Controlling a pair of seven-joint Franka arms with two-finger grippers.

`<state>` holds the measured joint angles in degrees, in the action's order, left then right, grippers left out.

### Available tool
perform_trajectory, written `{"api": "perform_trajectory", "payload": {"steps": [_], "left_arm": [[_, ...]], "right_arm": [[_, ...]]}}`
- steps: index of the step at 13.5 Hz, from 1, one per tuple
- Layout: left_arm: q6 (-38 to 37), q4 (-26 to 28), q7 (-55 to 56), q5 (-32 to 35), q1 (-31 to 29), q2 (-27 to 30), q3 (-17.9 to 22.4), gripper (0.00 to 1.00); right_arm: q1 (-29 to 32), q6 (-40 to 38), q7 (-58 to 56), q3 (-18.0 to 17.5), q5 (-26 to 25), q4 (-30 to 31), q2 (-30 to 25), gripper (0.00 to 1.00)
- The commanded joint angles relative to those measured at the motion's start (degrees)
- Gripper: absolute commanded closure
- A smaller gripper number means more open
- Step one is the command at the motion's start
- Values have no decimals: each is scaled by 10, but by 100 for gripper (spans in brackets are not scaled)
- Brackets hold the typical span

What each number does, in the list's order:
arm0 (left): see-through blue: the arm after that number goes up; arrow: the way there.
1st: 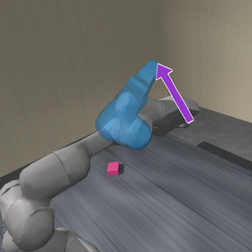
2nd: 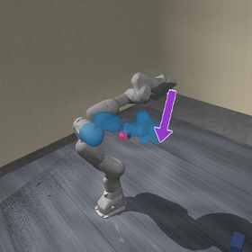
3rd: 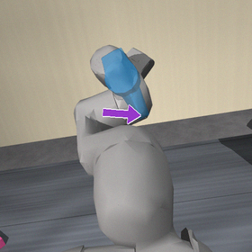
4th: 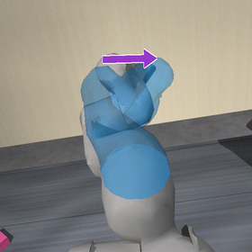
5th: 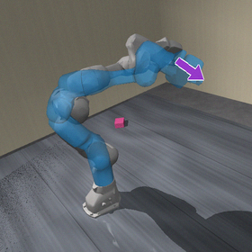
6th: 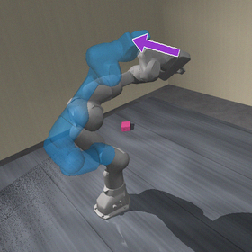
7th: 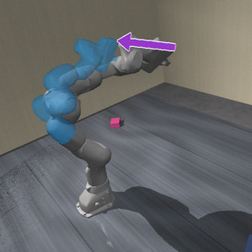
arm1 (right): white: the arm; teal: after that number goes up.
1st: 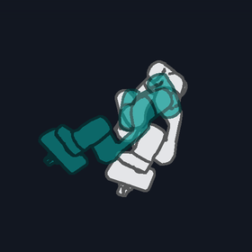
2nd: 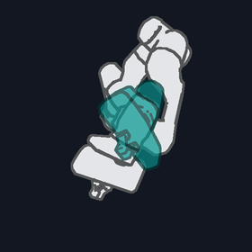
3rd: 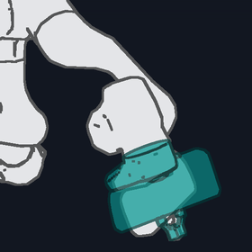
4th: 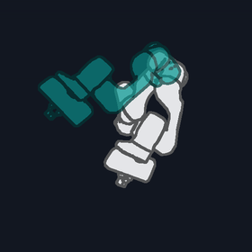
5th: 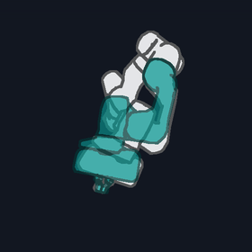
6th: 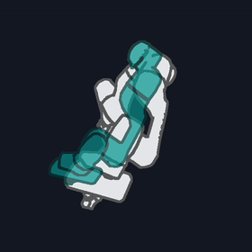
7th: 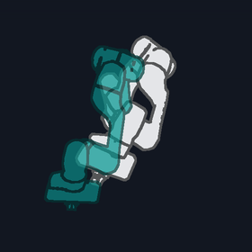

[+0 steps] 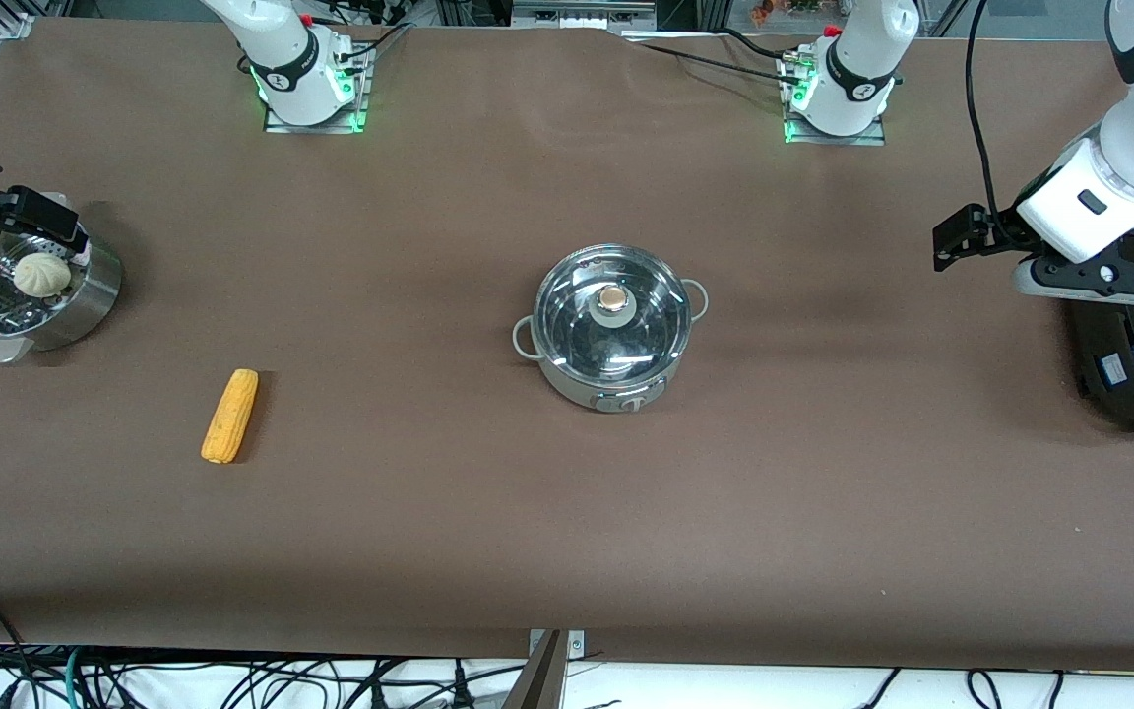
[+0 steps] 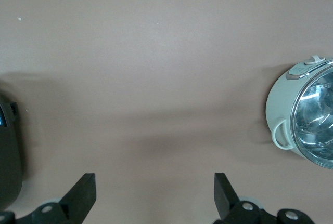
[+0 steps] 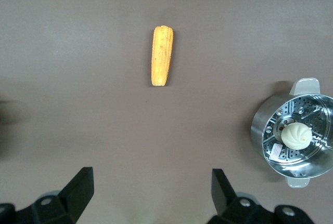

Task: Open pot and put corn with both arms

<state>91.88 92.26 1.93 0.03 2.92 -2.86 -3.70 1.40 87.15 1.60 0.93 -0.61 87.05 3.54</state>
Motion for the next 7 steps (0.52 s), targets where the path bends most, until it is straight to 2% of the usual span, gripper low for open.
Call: {"api": "perform_trajectory", "payload": {"steps": [1,7], "left_arm": [[-14,-13,0,-4,4,0,7,0],[-14,-13,2,-4,4,0,6,0]], "right_arm": [[5,-5,-8,-2,5,-14,6,0],[6,-4,-10,-2,5,-14,6,0]]}}
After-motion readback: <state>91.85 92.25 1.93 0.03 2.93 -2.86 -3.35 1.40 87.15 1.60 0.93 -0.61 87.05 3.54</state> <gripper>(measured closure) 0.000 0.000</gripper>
